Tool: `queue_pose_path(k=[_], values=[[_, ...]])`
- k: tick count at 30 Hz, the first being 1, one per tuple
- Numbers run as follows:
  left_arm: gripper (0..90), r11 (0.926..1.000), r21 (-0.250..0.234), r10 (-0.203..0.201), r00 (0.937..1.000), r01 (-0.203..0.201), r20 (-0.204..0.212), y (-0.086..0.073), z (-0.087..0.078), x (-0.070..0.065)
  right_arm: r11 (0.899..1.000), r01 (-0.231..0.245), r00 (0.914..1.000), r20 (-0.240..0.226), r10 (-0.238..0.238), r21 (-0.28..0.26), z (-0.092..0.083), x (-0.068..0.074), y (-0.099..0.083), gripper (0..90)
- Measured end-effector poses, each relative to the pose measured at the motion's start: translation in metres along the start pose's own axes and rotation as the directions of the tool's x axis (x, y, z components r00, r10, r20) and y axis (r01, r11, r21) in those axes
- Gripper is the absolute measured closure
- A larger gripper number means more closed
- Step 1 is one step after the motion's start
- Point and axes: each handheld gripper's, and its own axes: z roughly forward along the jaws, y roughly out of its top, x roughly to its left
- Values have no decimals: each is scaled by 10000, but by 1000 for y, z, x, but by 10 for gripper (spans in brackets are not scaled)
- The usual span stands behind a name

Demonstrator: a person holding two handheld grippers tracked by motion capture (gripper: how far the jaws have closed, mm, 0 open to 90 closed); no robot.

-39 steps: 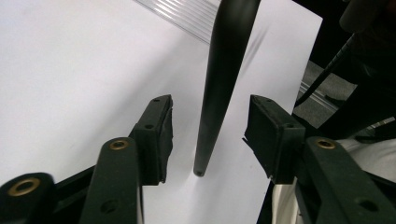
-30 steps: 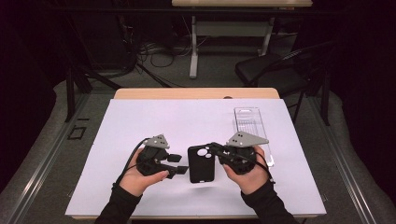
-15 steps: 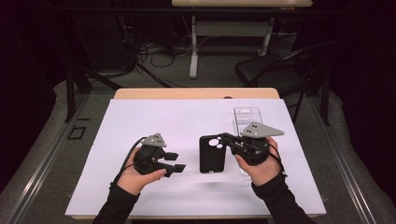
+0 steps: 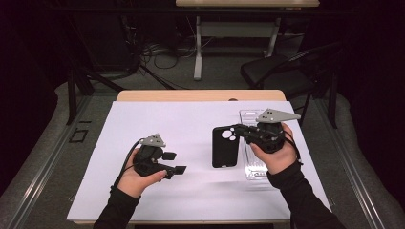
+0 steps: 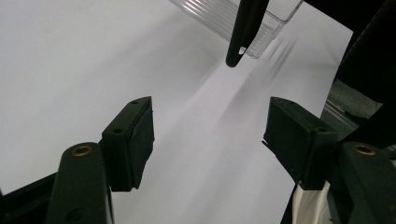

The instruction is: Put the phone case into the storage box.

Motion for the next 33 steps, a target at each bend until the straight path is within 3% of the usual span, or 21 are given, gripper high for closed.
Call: queue_pose_path(k=[15, 22, 33], values=[[303, 9997, -154, -182, 9998, 181, -65, -3, -2, 5, 9990, 10, 9999, -110, -15, -449, -2, -26, 15, 834], [286, 9993, -231, -295, 9994, 291, -194, -5, -3, 8, 9979, 269, 9996, 124, -263, -585, -4, -40, 19, 834], [245, 9990, -266, -372, 9988, 363, -320, -6, -1, 11, 9967, 297, 9992, 302, -275, -749, -5, -59, 21, 833]])
